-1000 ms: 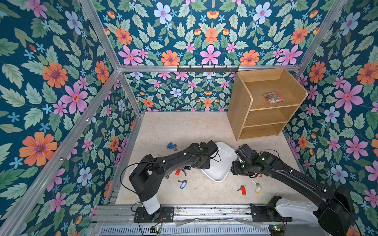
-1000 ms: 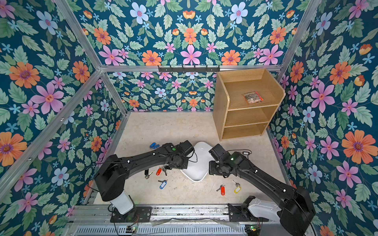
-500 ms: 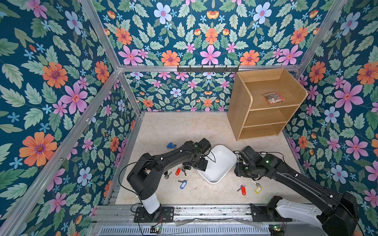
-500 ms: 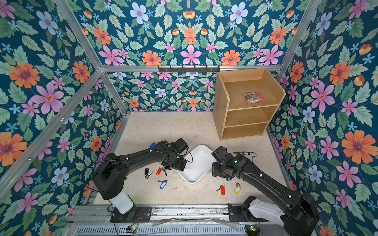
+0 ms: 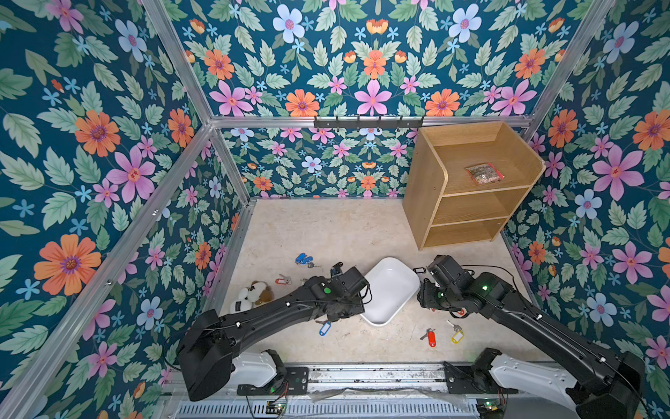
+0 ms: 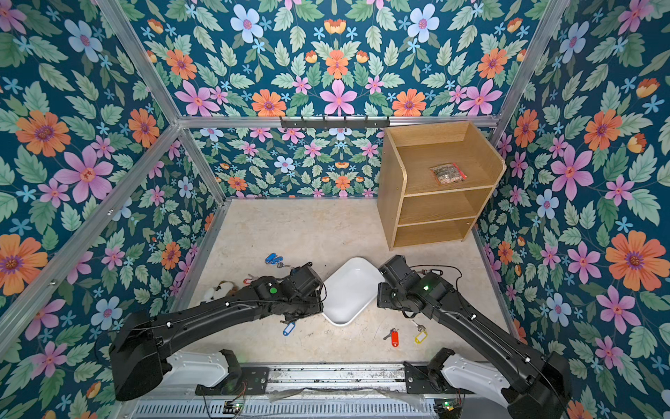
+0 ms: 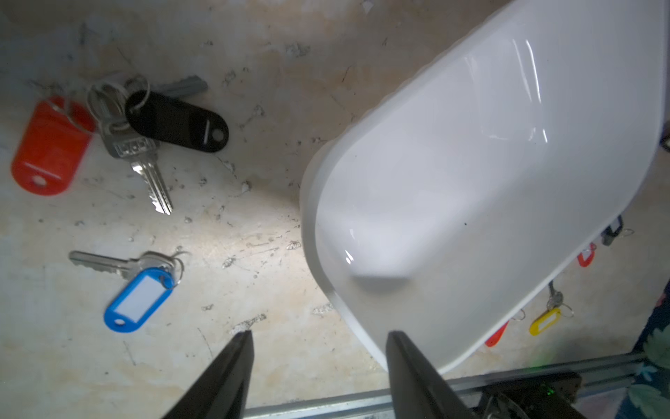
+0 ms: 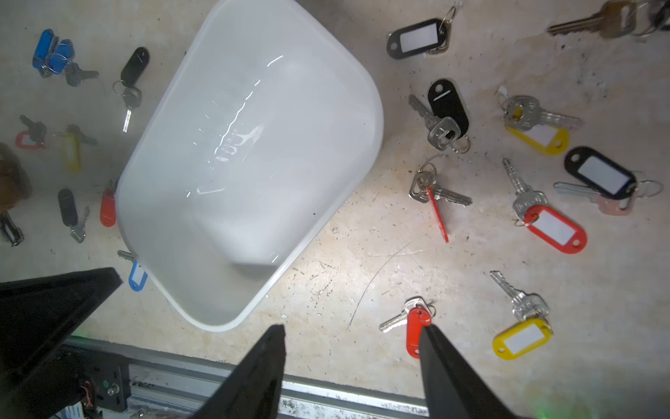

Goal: Take the keys out of the storage box
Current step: Adjust the storage box at the center of the board.

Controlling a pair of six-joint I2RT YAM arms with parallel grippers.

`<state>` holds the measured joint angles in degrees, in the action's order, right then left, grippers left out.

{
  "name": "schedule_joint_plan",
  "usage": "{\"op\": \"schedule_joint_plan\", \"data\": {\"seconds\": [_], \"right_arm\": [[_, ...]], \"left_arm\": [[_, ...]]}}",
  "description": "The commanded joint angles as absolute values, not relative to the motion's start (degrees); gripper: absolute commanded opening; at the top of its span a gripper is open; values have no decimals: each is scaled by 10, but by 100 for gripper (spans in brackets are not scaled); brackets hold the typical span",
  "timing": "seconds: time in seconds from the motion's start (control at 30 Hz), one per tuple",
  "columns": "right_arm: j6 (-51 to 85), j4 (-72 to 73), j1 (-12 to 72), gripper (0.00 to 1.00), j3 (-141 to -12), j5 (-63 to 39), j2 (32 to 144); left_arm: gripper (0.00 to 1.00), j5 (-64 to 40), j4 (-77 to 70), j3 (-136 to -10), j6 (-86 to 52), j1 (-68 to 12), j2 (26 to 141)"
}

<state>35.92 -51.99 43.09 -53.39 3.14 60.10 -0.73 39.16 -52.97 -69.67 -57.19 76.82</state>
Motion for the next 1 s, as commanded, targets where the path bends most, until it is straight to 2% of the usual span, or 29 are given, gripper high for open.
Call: {"op": "schedule_joint_plan", "data": {"seconds": [0.0, 0.33, 0.47, 0.6, 0.73, 0.8, 0.87, 0.97], "right_arm": [[328, -528, 425, 63, -540, 57, 589], [304, -507, 377, 63, -489, 26, 512], [294, -502, 374, 64, -490, 22, 497], [287, -495, 366, 65, -490, 17, 499], [283, -494, 363, 65, -490, 18, 500], [282, -494, 362, 65, -489, 16, 501], [283, -494, 362, 65, -488, 17, 499], [285, -495, 362, 65, -488, 18, 498]], "left_arm": [[64, 7, 395, -561, -780, -581, 792], [65, -11, 419, -599, -780, -591, 882], [60, -17, 418, -606, -783, -604, 903], [45, -29, 418, -632, -768, -613, 941], [20, -35, 444, -669, -728, -614, 972], [14, -31, 472, -688, -698, -611, 979], [3, -29, 510, -701, -657, -599, 982], [0, -35, 538, -693, -596, -571, 970]]}}
